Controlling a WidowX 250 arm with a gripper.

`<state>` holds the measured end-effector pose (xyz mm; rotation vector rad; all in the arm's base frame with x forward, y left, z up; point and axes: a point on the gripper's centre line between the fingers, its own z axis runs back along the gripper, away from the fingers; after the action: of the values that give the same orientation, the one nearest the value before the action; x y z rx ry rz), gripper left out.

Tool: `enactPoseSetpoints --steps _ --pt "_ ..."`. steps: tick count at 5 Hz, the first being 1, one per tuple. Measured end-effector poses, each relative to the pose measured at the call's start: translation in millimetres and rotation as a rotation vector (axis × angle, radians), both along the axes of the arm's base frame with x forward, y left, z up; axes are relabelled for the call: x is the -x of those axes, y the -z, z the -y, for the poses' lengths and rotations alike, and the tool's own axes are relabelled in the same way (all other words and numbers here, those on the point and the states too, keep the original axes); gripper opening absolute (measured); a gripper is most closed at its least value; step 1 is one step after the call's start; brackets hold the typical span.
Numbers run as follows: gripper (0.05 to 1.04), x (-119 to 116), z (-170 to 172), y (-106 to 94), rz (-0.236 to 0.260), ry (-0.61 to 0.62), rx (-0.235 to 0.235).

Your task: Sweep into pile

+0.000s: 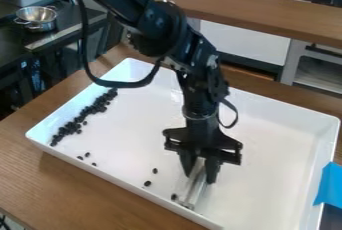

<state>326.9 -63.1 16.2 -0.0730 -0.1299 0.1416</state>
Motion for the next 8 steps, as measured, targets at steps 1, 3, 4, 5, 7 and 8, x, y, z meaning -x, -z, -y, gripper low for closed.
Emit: enactPoseSetpoints --steps 1,3,4,5,7,8 --pt "0.382 -0.6 -14.9 1.7 0.004 0.027 -0.038" --pt "0.382 -2.8 -47.5 3.1 -0.007 0.067 -0.107" --pt "0.382 -0.3 -80.3 3.2 -0.032 0.061 -0.129" --pt "0.382 4.3 -104.0 4.7 -0.041 0.076 -0.149" --pt "0.382 11.4 -148.8 4.0 -0.063 0.112 -0.196" --pt "0.382 15.9 -170.8 3.0 -0.07 0.109 -0.215"
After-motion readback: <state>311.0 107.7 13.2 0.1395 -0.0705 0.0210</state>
